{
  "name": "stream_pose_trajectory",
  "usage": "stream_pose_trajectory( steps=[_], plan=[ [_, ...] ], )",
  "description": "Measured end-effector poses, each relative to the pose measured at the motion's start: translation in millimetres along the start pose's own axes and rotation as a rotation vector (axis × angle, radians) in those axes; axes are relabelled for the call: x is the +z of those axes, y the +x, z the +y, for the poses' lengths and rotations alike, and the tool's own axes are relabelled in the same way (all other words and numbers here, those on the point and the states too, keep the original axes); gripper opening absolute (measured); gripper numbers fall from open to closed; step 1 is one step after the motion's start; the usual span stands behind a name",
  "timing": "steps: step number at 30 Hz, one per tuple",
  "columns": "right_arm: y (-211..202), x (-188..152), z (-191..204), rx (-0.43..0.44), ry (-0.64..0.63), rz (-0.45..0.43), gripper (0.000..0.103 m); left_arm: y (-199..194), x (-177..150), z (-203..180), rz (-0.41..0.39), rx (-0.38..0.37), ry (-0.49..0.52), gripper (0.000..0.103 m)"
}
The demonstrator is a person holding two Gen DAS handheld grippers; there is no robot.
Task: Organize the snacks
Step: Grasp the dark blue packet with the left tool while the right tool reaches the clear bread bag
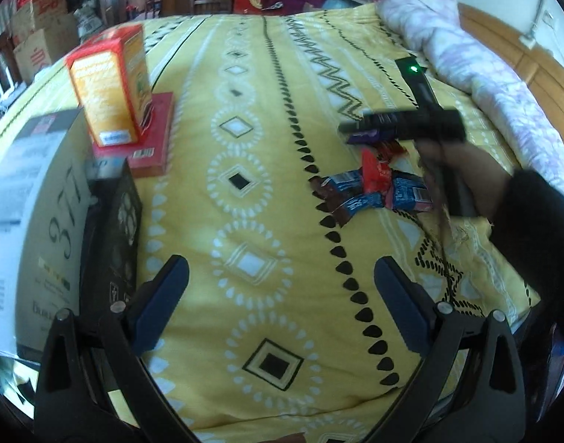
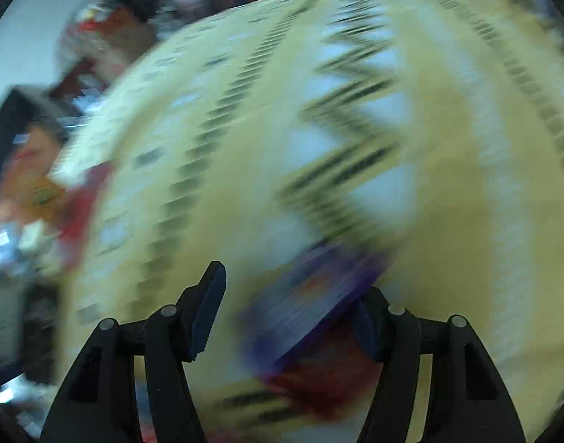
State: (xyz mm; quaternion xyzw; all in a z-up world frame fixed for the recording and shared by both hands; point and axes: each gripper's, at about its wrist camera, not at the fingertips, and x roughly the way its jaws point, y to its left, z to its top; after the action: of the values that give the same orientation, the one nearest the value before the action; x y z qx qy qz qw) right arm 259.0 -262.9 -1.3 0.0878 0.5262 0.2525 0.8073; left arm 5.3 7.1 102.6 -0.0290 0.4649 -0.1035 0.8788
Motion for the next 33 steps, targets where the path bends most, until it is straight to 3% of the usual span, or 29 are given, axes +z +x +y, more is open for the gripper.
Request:
stream_pose_trajectory(
  steps=[3, 4, 8, 10, 14, 19, 23, 25, 27, 28, 30, 31, 32, 33],
  plan=[
    [9.2, -51.2, 72.1, 0.043, -0.195, 0.118, 0.07, -5.7, -4.1, 6.0, -0.002, -0.013, -0.023, 0.101],
    [7.6, -63.3, 85.6, 0.038, -0.232, 0.121, 0.071, -8.7, -6.1, 7.6, -0.004, -0.013, -0.025, 0.101],
    [-12.2, -131.4, 134.9, 0.09, -0.286, 0.159, 0.073, -21.6, -17.5, 10.4, -0.001, -0.036, -0.03, 0.1],
    [-31.9, -152.1, 141.0, 0.092, -0.269, 0.123, 0.073, -26.9, -24.2, 9.1, -0.002, -0.043, -0.021, 0.1],
    [-97.3, -188.8, 126.1, 0.055, -0.142, -0.025, 0.074, -27.1, -33.7, 4.5, 0.005, -0.069, -0.007, 0.1],
    [-137.5, -227.3, 92.1, -0.006, 0.024, -0.083, 0.074, -2.5, -32.8, -14.4, 0.018, -0.108, 0.069, 0.099],
    [-142.5, -248.0, 76.9, -0.008, 0.086, -0.074, 0.074, 40.4, -28.2, -24.3, 0.144, -0.221, 0.073, 0.094],
    [-143.2, -250.8, 73.5, 0.002, 0.101, -0.075, 0.075, 62.8, -29.0, -37.4, 0.241, -0.274, 0.101, 0.081],
    [-140.9, -252.4, 70.4, 0.013, 0.123, -0.083, 0.077, 79.1, -28.4, -48.7, 0.315, -0.394, 0.097, 0.079],
    [-139.4, -253.1, 68.8, 0.018, 0.131, -0.087, 0.077, 85.5, -27.5, -54.5, 0.33, -0.417, 0.109, 0.08],
    [-140.0, -256.6, 64.1, 0.023, 0.147, -0.09, 0.077, 96.8, -24.8, -59.7, 0.3, -0.304, 0.162, 0.076],
    [-140.5, -258.0, 61.6, 0.027, 0.154, -0.092, 0.077, 100.3, -22.5, -58.4, 0.288, -0.231, 0.185, 0.07],
    [-140.7, -258.3, 59.1, 0.03, 0.163, -0.098, 0.077, 101.1, -19.0, -54.9, 0.27, -0.155, 0.19, 0.058],
    [-141.2, -258.7, 59.3, 0.031, 0.167, -0.101, 0.077, 96.7, -12.6, -46.9, 0.238, -0.11, 0.163, 0.058]
  ],
)
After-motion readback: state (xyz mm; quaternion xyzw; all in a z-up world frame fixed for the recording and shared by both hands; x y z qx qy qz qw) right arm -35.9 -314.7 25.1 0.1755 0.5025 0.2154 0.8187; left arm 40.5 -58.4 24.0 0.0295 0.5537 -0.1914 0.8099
